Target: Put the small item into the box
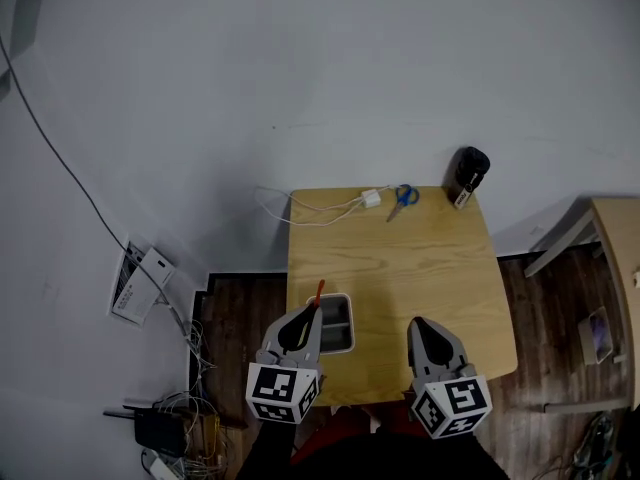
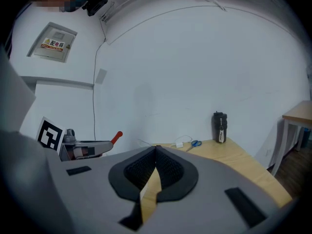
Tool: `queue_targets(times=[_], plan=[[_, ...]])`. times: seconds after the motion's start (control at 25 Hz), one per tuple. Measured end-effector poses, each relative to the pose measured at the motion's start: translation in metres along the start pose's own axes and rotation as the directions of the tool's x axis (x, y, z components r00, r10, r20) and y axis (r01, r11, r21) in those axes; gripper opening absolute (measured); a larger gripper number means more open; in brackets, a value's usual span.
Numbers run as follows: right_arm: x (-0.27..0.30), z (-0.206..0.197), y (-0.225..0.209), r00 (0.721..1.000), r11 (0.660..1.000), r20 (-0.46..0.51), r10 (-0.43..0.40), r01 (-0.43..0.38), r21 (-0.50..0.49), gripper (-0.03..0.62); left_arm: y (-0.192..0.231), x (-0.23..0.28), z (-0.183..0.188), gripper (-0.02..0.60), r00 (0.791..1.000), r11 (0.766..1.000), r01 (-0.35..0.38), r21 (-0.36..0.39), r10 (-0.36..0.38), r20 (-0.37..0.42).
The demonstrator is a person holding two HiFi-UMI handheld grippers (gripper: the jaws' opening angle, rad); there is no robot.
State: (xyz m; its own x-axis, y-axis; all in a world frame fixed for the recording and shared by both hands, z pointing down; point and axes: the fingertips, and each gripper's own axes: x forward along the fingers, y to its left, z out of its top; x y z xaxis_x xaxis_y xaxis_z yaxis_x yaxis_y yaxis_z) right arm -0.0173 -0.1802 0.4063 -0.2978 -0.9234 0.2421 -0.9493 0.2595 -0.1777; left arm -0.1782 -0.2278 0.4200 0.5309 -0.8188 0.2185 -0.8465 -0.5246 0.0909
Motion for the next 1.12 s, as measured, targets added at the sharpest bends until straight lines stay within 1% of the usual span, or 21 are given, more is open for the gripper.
queue_targets(times=[0.2,0.44,0.6,0.8,1.12], plan=[[-0.006,-0.005,-0.009,0.999,0.999,-0.004,-0.049,0.049,0.020,0.008,-0.009,0.011,-0.010,0.012,0.998,0.998,0.048,0.033,-0.047,-0.041],[-0.008,-0.022,-0.014,0.996,0.996,-0.039,-0.076,0.077,0.045,0.008,-0.017,0.018,-0.030,0.012,0.992,0.995,0.082,0.047,-0.077,-0.095],[-0.003,-0.031,-0.013,0.996,0.996,-0.063,-0.066,0.070,0.049,0.008,-0.016,0.022,-0.040,0.012,0.990,0.996,0.078,0.039,-0.073,-0.121],[-0.001,-0.044,-0.013,0.993,0.998,-0.104,-0.049,0.054,0.045,0.008,-0.019,0.024,-0.060,0.012,0.983,0.997,0.068,0.039,-0.060,-0.174],[0.010,-0.062,-0.010,0.987,1.000,-0.163,-0.009,0.012,0.018,0.008,-0.024,0.027,-0.080,0.012,0.971,0.998,0.053,0.032,-0.044,-0.234]])
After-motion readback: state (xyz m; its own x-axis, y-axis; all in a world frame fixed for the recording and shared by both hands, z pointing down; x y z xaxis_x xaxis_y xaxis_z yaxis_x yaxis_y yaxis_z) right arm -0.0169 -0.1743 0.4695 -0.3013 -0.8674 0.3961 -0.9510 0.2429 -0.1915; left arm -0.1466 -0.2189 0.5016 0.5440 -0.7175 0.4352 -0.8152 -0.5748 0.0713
